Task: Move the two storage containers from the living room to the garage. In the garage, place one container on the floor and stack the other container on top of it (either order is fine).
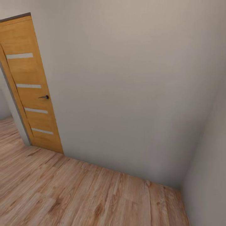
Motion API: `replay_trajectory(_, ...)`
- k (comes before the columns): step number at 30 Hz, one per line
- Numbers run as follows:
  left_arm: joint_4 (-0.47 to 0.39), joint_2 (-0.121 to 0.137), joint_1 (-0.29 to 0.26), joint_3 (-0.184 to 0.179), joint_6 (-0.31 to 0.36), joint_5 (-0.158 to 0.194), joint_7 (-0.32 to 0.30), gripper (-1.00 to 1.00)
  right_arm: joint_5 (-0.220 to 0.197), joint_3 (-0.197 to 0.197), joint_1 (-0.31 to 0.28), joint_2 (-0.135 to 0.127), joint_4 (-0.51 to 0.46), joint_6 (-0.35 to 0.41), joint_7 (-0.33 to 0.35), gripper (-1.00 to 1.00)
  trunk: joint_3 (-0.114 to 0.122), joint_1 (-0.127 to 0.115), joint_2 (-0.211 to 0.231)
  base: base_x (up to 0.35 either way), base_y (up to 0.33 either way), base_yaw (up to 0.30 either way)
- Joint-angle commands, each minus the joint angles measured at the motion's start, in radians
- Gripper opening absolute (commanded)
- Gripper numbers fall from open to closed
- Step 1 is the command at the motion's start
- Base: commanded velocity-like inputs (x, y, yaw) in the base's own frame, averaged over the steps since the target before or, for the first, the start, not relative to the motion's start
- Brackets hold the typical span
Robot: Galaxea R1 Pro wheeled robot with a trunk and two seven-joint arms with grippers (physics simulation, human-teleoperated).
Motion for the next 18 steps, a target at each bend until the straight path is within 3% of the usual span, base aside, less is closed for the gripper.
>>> replay_trajectory(1, -0.001, 0.000, 0.000, 0.000, 0.000, 0.010, 0.000, 1.00, -0.009, 0.008, -0.001, 0.000, 0.003, -0.006, 0.000, 1.00, -0.001, 0.001, 0.000, 0.320, -0.051, 0.029)
replay_trajectory(9, -0.001, 0.000, 0.000, 0.000, -0.001, 0.010, 0.000, 1.00, -0.009, 0.008, -0.001, 0.002, 0.003, -0.005, 0.000, 1.00, -0.001, 0.001, 0.000, 0.315, -0.126, 0.016)
replay_trajectory(18, -0.001, 0.000, 0.000, 0.000, -0.001, 0.011, 0.000, 1.00, -0.010, 0.008, -0.001, 0.000, 0.003, -0.006, 0.000, 1.00, -0.001, 0.001, 0.000, 0.309, -0.156, 0.255)
